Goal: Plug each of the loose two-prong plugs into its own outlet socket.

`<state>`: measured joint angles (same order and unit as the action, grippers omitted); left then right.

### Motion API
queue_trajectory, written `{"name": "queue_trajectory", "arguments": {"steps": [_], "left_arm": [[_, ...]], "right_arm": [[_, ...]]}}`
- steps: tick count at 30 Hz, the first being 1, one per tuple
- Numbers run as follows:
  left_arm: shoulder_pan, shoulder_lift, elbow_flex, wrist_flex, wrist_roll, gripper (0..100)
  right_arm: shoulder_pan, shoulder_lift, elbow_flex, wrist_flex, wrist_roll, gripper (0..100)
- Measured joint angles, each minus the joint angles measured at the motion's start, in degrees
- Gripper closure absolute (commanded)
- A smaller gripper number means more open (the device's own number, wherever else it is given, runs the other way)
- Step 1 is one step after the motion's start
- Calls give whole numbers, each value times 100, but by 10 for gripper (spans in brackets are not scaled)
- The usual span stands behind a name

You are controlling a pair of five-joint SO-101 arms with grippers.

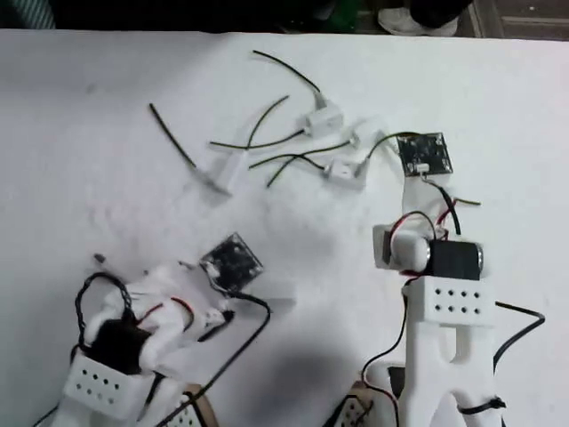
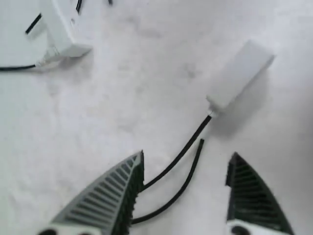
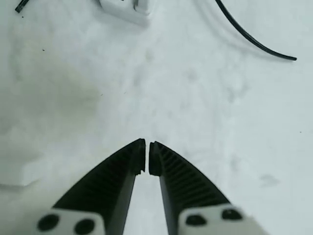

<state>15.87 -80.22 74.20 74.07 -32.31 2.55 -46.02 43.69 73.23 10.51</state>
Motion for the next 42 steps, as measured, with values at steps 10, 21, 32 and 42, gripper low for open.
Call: {"name": "queue_trajectory", "arguments": {"steps": [10,21,32,42], "left_arm": [[1125,1231,-1090,185,-88,653],[1257,5178,-2857,-431,-519,653],[1257,6620,-2936,-1213,-721,653],[1380,7323,-2936,-1793,-677,750]], "right_arm": [[202,0,9,-132,0,981],[316,0,44,-132,0,981],[316,0,44,-132,0,981],[316,0,44,-132,0,981]]}}
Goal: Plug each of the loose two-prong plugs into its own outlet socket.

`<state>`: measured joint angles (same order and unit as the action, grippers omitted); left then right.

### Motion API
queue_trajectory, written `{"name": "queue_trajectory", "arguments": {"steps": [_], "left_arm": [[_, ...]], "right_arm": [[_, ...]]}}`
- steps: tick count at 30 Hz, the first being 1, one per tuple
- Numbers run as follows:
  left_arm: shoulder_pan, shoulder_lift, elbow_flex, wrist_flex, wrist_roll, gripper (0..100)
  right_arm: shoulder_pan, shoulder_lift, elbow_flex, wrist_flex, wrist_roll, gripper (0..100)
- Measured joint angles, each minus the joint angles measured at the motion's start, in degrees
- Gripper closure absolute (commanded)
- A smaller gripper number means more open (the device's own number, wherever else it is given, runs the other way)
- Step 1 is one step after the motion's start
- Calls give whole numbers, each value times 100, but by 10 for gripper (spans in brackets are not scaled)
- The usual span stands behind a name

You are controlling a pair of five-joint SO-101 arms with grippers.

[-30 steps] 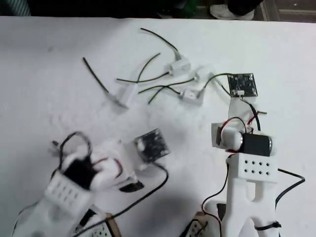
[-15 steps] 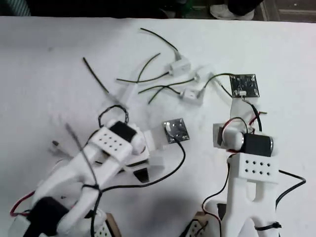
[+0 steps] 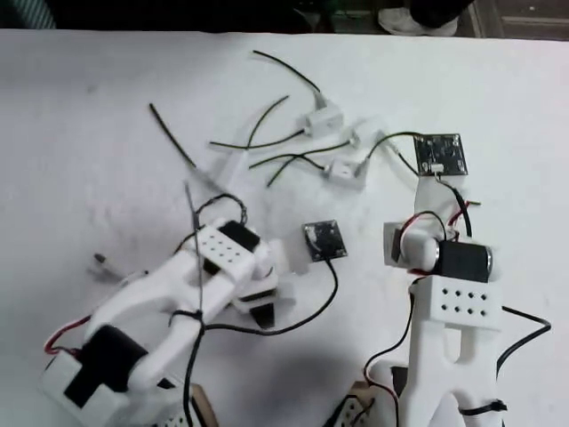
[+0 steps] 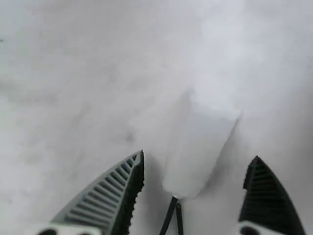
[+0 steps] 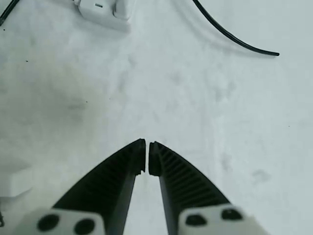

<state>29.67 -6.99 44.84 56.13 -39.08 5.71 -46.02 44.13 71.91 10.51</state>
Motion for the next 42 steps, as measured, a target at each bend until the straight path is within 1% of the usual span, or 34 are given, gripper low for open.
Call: {"name": "queue_trajectory", "arguments": {"steps": [3,7,10,14,17,20,24,26,29,32,39,42], "left_arm": [[53,220,-202,-26,167,818],[62,290,-299,-26,202,928],[62,290,-308,-26,220,979],[62,79,-308,-26,229,976],[-35,-176,-308,-70,369,976],[-264,-308,-308,-360,413,976],[-774,-299,-308,-958,413,963],[-1055,-149,-308,-1266,413,906],[-1301,149,-308,-1451,325,806],[-1319,229,-308,-1310,44,761],[-1363,-158,-308,-695,-18,748],[-1574,-571,-308,-668,343,748]], "right_arm": [[0,0,0,0,0,981],[0,0,0,0,0,981],[0,0,0,0,0,981],[0,0,0,0,0,981],[0,0,0,0,0,981],[0,0,0,0,0,981],[0,0,0,0,0,981],[0,0,0,0,0,981],[0,0,0,0,0,981],[0,0,0,0,0,981],[0,0,79,0,0,981],[0,0,105,-97,0,981]]}}
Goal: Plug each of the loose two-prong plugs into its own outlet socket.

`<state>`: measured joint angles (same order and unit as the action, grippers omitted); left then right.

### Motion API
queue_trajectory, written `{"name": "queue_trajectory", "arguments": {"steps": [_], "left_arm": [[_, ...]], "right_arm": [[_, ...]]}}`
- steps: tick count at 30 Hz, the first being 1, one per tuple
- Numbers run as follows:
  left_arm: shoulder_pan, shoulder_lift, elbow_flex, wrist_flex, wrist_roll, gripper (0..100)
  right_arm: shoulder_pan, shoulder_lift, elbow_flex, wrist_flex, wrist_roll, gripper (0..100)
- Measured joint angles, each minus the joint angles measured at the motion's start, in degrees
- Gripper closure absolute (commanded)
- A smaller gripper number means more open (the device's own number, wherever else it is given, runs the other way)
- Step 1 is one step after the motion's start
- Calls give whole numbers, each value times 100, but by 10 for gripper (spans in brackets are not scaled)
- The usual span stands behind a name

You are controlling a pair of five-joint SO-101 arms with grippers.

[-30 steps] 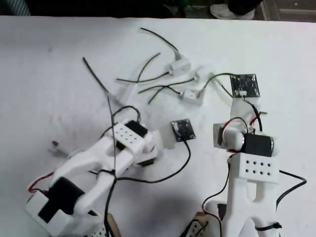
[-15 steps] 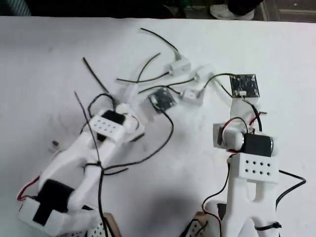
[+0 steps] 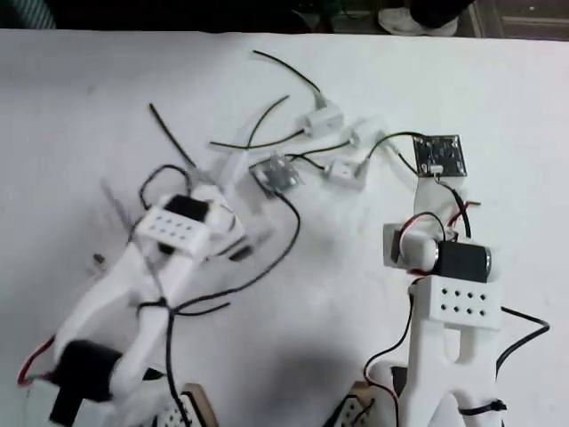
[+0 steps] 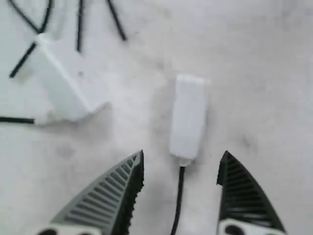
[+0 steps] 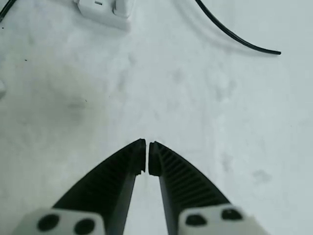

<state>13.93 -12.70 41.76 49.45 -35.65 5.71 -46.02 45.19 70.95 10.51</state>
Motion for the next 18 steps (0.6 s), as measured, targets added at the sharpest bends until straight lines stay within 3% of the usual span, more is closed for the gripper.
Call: {"name": "queue_trajectory", "arguments": {"steps": [7,13,18], "left_arm": [[-756,-607,229,-905,1266,751],[-642,-607,545,-1336,1389,751],[-536,-123,299,-862,1371,752]], "right_arm": [[0,0,0,-26,0,981],[0,0,0,-26,0,981],[9,0,0,-26,0,981]]}}
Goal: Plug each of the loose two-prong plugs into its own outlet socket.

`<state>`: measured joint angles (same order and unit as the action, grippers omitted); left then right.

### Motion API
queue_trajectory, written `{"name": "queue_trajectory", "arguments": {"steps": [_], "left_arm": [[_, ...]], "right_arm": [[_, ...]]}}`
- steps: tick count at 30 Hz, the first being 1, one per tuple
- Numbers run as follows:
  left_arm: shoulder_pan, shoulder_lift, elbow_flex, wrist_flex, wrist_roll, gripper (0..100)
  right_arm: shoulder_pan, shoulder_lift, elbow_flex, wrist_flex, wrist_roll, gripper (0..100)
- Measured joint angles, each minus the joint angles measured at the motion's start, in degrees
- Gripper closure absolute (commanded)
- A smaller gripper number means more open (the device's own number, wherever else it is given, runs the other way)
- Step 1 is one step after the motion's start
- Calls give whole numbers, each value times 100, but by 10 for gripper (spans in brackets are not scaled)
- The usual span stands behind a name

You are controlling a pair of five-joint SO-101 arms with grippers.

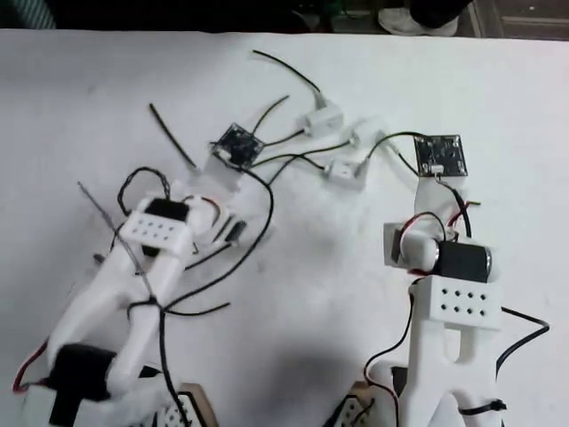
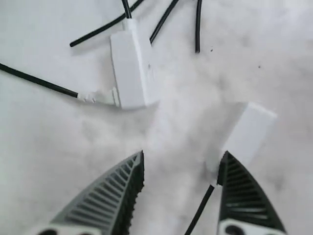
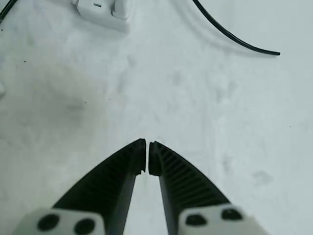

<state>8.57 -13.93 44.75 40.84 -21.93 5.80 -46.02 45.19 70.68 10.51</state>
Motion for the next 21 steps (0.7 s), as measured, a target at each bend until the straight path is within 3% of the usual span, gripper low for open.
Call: {"name": "queue_trajectory", "arguments": {"steps": [11,16,21], "left_arm": [[448,782,-818,1099,-510,752],[958,809,-580,1169,-677,752],[985,809,-554,1204,-782,749]], "right_arm": [[-9,0,0,0,0,981],[-9,0,0,0,0,981],[0,0,0,0,0,981]]}}
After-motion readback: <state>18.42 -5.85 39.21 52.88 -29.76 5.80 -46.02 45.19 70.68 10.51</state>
